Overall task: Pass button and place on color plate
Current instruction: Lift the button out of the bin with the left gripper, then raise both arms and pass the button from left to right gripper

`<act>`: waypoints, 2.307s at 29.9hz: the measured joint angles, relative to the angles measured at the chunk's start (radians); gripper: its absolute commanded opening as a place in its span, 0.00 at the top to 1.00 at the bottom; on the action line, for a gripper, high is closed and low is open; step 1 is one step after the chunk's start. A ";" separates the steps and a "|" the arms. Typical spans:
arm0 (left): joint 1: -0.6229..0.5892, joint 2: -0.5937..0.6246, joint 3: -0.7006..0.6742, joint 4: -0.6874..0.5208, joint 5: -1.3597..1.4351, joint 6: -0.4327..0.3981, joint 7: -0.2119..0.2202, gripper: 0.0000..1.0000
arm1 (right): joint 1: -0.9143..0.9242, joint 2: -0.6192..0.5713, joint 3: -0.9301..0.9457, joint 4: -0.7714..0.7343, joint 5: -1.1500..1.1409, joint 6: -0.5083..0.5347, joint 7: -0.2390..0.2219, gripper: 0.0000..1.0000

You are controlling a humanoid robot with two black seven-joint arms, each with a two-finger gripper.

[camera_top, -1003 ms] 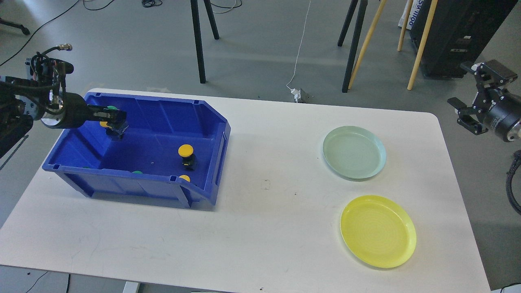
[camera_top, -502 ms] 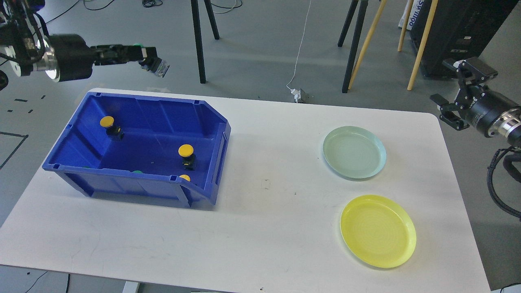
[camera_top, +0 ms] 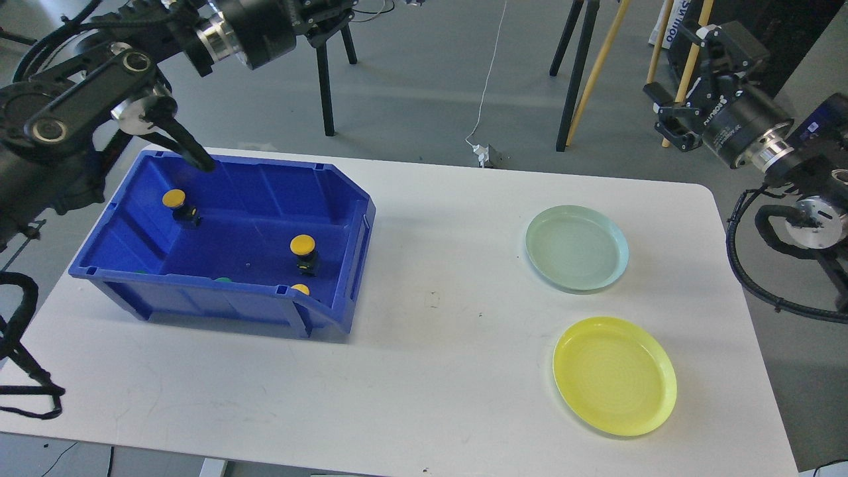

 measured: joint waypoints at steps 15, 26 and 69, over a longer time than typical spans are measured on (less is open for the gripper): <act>-0.021 -0.242 -0.002 0.183 -0.084 0.000 0.030 0.68 | 0.005 0.098 0.008 0.208 -0.002 -0.120 -0.001 0.02; -0.053 -0.317 -0.002 0.209 -0.129 0.000 0.044 0.68 | 0.051 0.180 0.012 0.200 -0.004 -0.145 0.000 0.02; -0.057 -0.388 -0.005 0.297 -0.276 -0.001 0.100 0.59 | 0.072 0.237 -0.001 0.186 -0.057 -0.251 0.034 0.88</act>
